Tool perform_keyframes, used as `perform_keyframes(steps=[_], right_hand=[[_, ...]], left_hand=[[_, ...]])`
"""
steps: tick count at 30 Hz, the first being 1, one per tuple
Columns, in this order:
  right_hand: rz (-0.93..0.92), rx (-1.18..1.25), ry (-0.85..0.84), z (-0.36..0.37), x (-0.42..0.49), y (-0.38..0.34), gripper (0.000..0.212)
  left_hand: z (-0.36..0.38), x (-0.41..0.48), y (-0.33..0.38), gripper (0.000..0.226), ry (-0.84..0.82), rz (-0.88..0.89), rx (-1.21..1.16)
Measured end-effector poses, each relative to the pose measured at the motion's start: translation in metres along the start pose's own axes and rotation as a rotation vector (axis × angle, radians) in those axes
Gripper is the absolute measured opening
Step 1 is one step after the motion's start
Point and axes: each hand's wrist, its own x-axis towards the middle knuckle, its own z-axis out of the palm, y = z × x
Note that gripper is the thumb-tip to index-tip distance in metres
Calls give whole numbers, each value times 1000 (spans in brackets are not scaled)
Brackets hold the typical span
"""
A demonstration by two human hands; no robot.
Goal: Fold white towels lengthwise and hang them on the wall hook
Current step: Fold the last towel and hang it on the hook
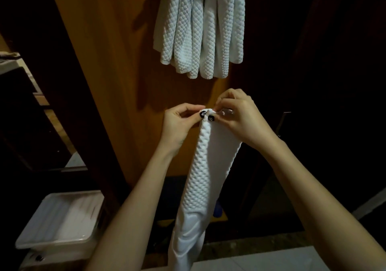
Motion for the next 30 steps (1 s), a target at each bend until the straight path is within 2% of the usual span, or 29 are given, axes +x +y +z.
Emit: perform_keyframes(steps=[3, 8, 13, 17, 21, 23, 27, 30], right_hand=[[-1, 35, -7, -3, 0, -3, 11], [-12, 43, 36, -7, 0, -5, 15], [-47, 50, 16, -7, -7, -4, 25], [57, 6, -22, -11, -8, 14, 24], [144, 128, -38, -27, -23, 40, 36], [167, 223, -99, -32, -27, 46, 31], [173, 218, -124, -34, -19, 52, 20], [151, 211, -95, -30, -13, 51, 24]], left_hand=[[-6, -2, 3, 14, -89, -48, -71], [-3, -7, 3, 26, -152, -18, -82], [2, -12, -2, 19, -115, -45, -104], [8, -9, -2, 15, -80, 4, -55], [0, 0, 2, 19, -4, 60, -35], [-1, 4, 5, 22, -12, 86, -28], [2, 12, 9, 24, -10, 155, 74], [-1, 19, 9, 31, 8, 305, 321]])
